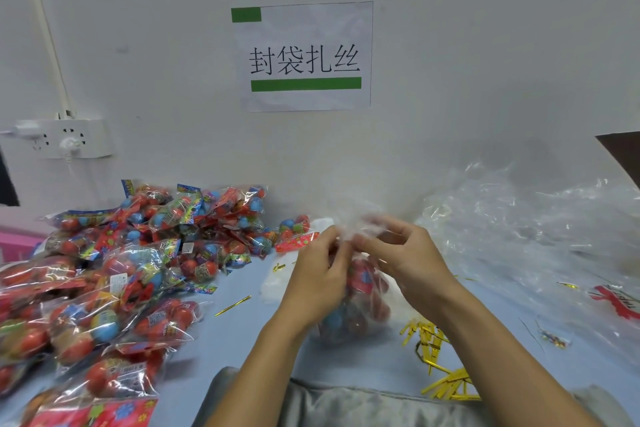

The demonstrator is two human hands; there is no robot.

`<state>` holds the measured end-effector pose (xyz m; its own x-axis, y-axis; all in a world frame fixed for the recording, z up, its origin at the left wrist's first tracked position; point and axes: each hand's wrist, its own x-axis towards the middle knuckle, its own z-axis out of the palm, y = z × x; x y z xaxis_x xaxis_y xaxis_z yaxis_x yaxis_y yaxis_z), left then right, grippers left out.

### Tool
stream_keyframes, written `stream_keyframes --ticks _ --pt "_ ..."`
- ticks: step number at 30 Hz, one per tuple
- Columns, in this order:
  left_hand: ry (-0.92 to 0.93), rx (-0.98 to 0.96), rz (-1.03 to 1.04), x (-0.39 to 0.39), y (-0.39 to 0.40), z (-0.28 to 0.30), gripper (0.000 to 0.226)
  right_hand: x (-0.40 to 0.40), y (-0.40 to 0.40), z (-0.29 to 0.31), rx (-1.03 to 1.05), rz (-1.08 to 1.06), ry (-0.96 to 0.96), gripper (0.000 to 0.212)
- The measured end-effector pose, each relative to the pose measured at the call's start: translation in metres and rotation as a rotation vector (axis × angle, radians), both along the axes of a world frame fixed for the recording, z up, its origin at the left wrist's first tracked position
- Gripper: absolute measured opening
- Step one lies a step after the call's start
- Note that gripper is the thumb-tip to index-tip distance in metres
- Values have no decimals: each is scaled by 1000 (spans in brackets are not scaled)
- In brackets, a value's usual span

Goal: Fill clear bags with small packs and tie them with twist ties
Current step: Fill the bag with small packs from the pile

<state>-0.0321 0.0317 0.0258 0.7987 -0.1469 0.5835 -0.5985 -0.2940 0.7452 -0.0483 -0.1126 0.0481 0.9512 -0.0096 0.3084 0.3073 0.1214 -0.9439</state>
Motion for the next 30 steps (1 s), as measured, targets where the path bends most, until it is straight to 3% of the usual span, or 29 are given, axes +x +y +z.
stream_keyframes --ticks 2,6,12,17,21,25,30 --pt "34 -80 26 2 1 0 27 -1 -6 1 -82 3 5 27" --pt "147 -238 2 -1 -2 4 20 -4 -3 -1 -316 -5 -33 18" --pt "317 -448 -27 0 2 9 21 -2 -2 -4 -424 -83 -48 18" --pt "287 -408 0 2 2 6 20 -3 -10 0 -480 -24 -35 14" --pt "231 -317 50 6 0 1 23 -6 -31 11 -432 -94 29 16" --pt "204 -309 73 7 3 0 20 -6 -69 16 -884 -278 135 12" --pt "196 -273 120 7 5 0 23 -8 -81 8 -1272 -81 456 12"
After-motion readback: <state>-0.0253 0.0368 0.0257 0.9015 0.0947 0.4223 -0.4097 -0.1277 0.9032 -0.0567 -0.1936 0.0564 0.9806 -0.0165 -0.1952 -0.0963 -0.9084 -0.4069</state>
